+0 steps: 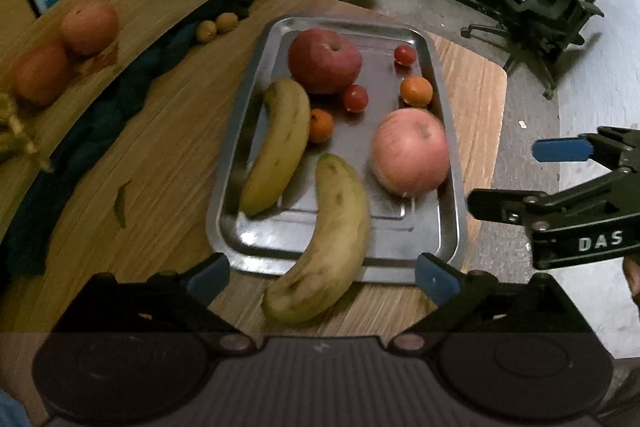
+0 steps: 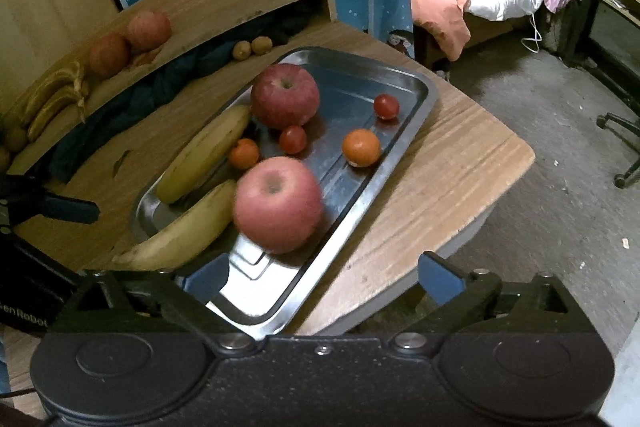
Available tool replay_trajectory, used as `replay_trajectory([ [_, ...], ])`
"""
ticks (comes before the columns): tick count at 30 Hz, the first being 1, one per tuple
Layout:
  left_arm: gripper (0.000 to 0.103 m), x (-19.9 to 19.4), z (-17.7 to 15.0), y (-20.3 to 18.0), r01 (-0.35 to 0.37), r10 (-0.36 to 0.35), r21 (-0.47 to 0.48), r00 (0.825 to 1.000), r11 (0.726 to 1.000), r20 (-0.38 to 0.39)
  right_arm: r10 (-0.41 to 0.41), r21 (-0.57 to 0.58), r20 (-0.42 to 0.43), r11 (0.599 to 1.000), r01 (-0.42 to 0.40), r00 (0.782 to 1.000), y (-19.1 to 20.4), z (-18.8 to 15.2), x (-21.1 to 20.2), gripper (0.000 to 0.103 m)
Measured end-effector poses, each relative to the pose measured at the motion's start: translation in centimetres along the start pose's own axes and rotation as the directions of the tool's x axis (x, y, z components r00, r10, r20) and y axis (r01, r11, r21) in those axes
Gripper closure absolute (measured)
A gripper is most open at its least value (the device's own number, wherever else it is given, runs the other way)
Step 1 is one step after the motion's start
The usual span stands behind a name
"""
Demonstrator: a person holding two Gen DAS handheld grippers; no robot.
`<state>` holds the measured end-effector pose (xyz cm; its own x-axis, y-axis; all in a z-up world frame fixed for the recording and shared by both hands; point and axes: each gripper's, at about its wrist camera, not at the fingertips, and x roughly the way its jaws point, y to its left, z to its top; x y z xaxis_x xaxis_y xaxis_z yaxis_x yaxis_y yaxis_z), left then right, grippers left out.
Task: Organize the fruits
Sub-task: 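Open both tools to drop the banana and pink apple onto the tray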
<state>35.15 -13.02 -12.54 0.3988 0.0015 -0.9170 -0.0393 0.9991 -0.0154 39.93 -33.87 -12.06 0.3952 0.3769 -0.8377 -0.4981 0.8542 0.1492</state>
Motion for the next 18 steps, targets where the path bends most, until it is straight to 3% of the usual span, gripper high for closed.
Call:
replay_trajectory([
  [11,0.000,-1.9,-3.5,4.3,-0.058,0.058,-0.108,0.998,0.992,-0.011,-0.008,-0.033,-0.122,0.999,0.003,0.993,3.0,-1.3,-0.9,0.001],
  [18,0.000,-3.3,-4.4,7.0,-0.092,0.097,-0.195,0.995,0.976,0.018,-0.010,-0.114,-0.134,0.993,-0.005,0.991,5.5,-0.2,-1.1,0.001],
])
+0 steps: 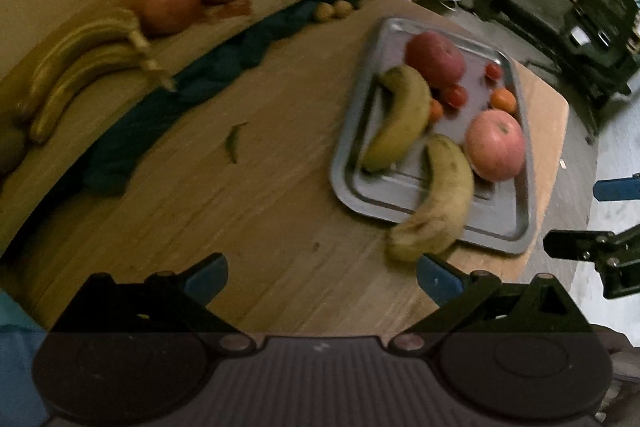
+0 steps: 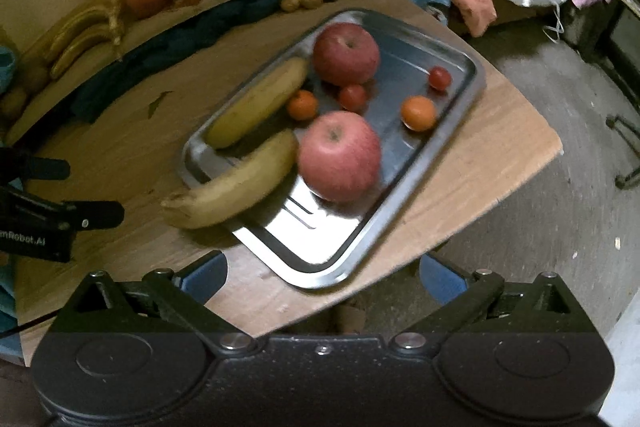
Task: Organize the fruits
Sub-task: 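Open both tools to drop the banana and pink apple onto the tray, then move both tools from the tray toward the small brown balls under the shelf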
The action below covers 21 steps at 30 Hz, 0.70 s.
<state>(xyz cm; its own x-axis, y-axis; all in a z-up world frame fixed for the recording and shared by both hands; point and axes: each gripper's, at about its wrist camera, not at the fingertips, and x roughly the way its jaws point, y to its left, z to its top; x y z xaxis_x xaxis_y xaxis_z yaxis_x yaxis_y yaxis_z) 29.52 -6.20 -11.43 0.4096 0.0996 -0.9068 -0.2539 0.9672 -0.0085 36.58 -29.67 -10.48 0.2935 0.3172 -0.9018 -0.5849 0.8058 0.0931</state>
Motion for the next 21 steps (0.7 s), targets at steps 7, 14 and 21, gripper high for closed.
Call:
replay_trajectory([
  [7,0.000,-0.5,0.1,1.8,-0.027,0.029,-0.063,0.999,0.998,0.027,0.020,-0.071,0.034,0.997,-0.017,0.999,1.8,1.6,-0.4,0.001],
  [14,0.000,-0.4,0.4,3.0,-0.053,0.057,-0.111,0.998,0.992,0.033,0.027,-0.108,0.078,0.994,-0.019,0.997,2.4,3.5,-0.1,0.001],
  [21,0.000,0.2,1.1,3.3,-0.101,0.103,-0.154,0.995,0.983,0.006,0.074,-0.125,0.077,0.990,-0.064,0.994,1.7,4.9,1.3,0.001],
])
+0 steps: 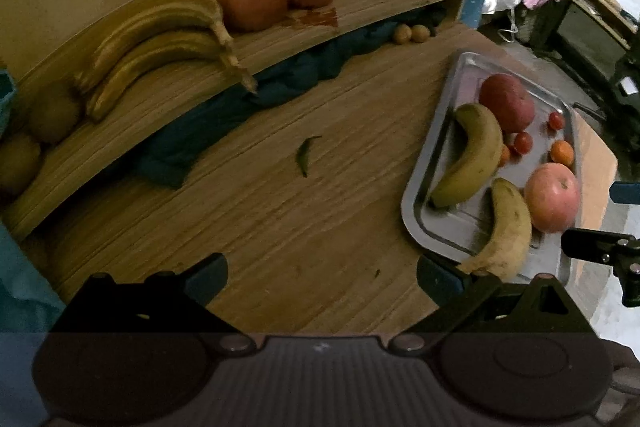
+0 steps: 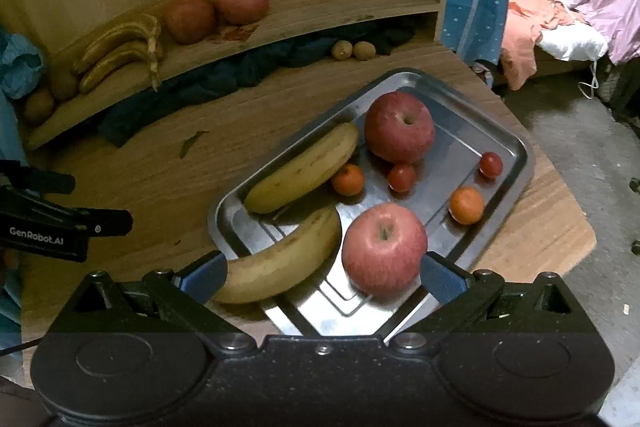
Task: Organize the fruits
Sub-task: 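Move both tools from the tray toward the small brown balls under the shelf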
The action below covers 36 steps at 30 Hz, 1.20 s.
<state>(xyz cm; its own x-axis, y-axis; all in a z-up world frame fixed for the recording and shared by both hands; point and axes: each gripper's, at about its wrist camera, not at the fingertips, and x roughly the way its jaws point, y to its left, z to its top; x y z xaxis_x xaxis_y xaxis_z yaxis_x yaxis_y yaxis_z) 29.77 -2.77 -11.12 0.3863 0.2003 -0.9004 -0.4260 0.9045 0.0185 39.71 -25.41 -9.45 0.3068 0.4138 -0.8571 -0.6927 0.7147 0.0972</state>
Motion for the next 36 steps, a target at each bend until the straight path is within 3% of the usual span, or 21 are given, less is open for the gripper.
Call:
replay_trajectory([
  [9,0.000,1.2,2.9,-1.4,-0.018,0.019,-0.089,1.000,0.996,0.007,0.052,-0.038,0.034,0.998,-0.050,0.998,-2.6,2.0,0.9,0.001],
  [14,0.000,2.8,5.9,-3.2,-0.012,0.015,-0.100,1.000,0.995,0.027,0.053,-0.048,0.037,0.998,-0.051,0.998,-5.4,3.4,2.0,0.001],
  [23,0.000,6.5,12.7,-6.1,-0.058,0.065,-0.168,0.997,0.984,0.042,0.058,-0.157,0.128,0.987,-0.037,0.990,-10.2,8.6,5.0,0.001],
  [28,0.000,8.9,16.0,-7.6,-0.069,0.084,-0.256,0.995,0.964,0.050,0.113,-0.273,0.171,0.960,-0.063,0.979,-11.7,12.1,7.6,0.001],
  [36,0.000,12.3,18.8,-8.9,-0.084,0.098,-0.370,0.995,0.925,0.021,0.198,-0.422,0.131,0.898,-0.127,0.971,-12.1,16.9,12.6,0.001],
])
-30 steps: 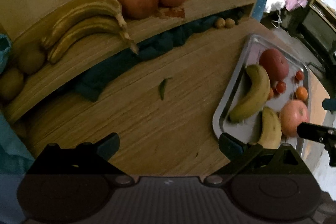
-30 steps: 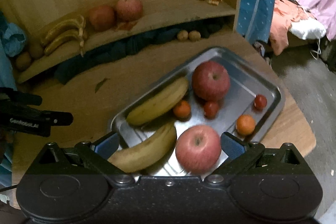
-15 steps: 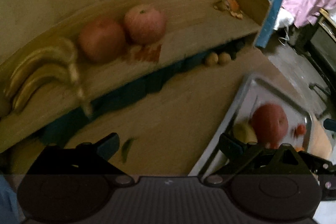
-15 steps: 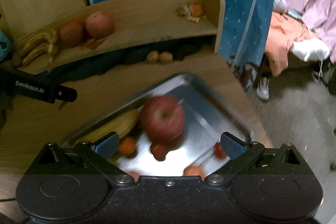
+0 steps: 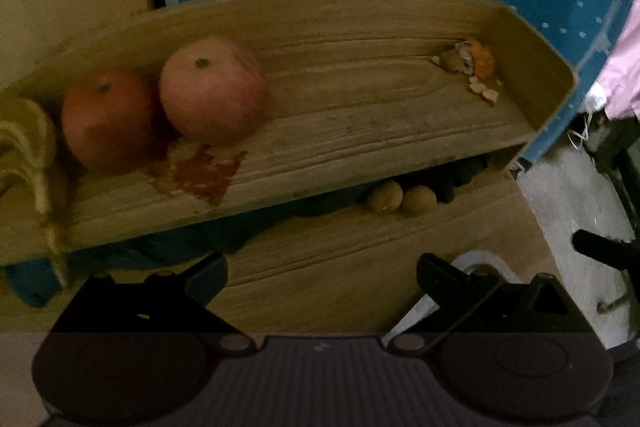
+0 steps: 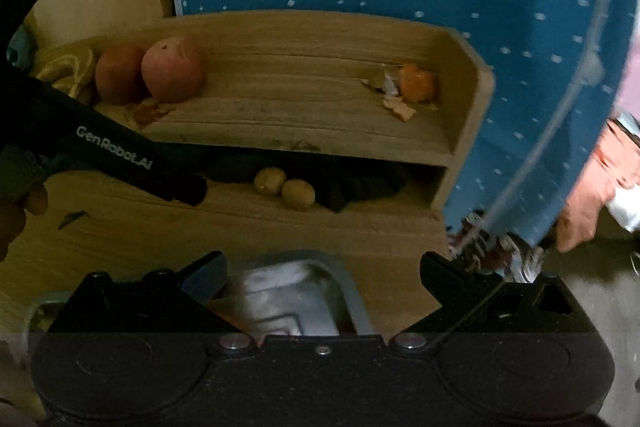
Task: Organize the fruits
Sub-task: 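Move both tools from the tray toward the small brown balls under the shelf, then close the left tool on one brown ball while the right tool grasps the other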
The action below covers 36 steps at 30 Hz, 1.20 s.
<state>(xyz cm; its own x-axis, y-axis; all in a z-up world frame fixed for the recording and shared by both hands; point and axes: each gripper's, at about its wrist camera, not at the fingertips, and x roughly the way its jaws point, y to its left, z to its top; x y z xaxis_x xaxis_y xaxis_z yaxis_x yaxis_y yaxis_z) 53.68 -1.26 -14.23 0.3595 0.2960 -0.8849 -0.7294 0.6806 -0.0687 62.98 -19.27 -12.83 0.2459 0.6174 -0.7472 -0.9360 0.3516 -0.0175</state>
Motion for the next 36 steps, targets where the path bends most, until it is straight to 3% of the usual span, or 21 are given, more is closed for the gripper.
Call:
replay_trajectory([
  [4,0.001,1.6,0.5,-0.5,-0.003,0.000,-0.100,1.000,0.995,-0.029,0.062,-0.036,-0.007,0.997,-0.062,0.998,-0.9,0.8,2.0,0.001],
  [8,0.001,2.6,0.9,-0.7,-0.008,0.003,-0.176,1.000,0.984,-0.029,0.116,-0.067,0.010,0.991,-0.115,0.993,-1.2,1.2,3.4,0.008],
  [12,0.002,3.3,0.9,-0.9,-0.009,0.007,-0.201,1.000,0.980,-0.014,0.152,-0.076,0.017,0.986,-0.150,0.988,-1.3,1.3,4.7,0.020],
  [20,0.005,5.0,0.6,-1.0,0.023,-0.028,-0.222,0.999,0.975,-0.022,0.212,-0.075,-0.004,0.974,-0.212,0.977,-1.5,1.7,6.4,0.026],
  [29,0.030,6.2,1.4,-1.5,0.071,-0.077,-0.224,0.997,0.972,-0.017,0.232,-0.129,-0.013,0.964,-0.232,0.973,-1.1,2.4,7.8,0.045],
  [33,0.047,6.8,1.8,-2.1,0.097,-0.105,-0.220,0.994,0.971,-0.022,0.230,-0.140,-0.022,0.963,-0.231,0.973,-1.1,2.7,8.6,0.051],
  [36,0.050,7.0,1.9,-1.9,0.115,-0.123,-0.227,0.992,0.967,-0.021,0.232,-0.144,-0.024,0.962,-0.233,0.972,-1.1,2.9,9.0,0.052],
])
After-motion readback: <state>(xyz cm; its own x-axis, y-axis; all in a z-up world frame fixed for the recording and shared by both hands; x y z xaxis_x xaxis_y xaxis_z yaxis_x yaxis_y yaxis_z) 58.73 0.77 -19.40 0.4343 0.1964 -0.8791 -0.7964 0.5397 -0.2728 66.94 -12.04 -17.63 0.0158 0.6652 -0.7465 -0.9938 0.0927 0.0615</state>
